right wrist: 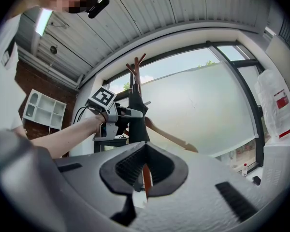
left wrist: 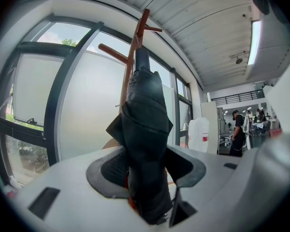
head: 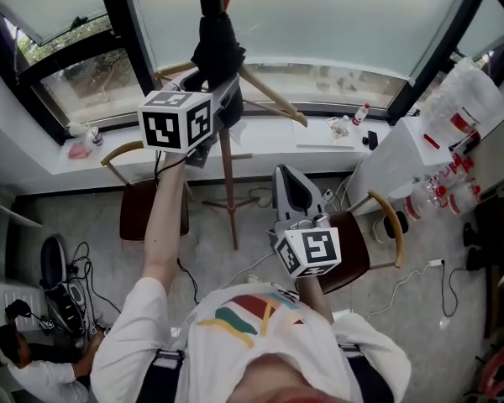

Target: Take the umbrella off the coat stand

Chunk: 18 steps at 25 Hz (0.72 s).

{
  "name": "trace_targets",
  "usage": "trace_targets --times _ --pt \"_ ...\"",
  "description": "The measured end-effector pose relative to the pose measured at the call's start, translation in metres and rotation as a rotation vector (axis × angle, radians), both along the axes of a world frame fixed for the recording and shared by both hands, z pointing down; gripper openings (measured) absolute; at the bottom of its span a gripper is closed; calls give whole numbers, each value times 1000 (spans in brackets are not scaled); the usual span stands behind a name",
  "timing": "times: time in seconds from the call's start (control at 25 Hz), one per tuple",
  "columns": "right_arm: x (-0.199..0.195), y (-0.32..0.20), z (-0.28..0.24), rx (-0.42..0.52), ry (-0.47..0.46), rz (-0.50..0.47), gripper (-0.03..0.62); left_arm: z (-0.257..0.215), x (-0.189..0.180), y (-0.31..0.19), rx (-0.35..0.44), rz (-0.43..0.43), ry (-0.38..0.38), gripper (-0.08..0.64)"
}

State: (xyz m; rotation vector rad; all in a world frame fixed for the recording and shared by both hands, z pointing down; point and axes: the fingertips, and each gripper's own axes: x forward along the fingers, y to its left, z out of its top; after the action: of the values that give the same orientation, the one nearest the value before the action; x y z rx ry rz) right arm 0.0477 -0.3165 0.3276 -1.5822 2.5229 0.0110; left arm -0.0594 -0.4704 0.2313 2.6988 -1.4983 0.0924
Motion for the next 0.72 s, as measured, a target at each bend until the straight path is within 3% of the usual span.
trace_targets --times 0.4,0.72 --pt "-7 8 -15 35 6 -18 0 -35 2 14 51 37 17 221" --pt "-8 15 -34 93 5 -19 0 -72 -8 19 115 4 10 221"
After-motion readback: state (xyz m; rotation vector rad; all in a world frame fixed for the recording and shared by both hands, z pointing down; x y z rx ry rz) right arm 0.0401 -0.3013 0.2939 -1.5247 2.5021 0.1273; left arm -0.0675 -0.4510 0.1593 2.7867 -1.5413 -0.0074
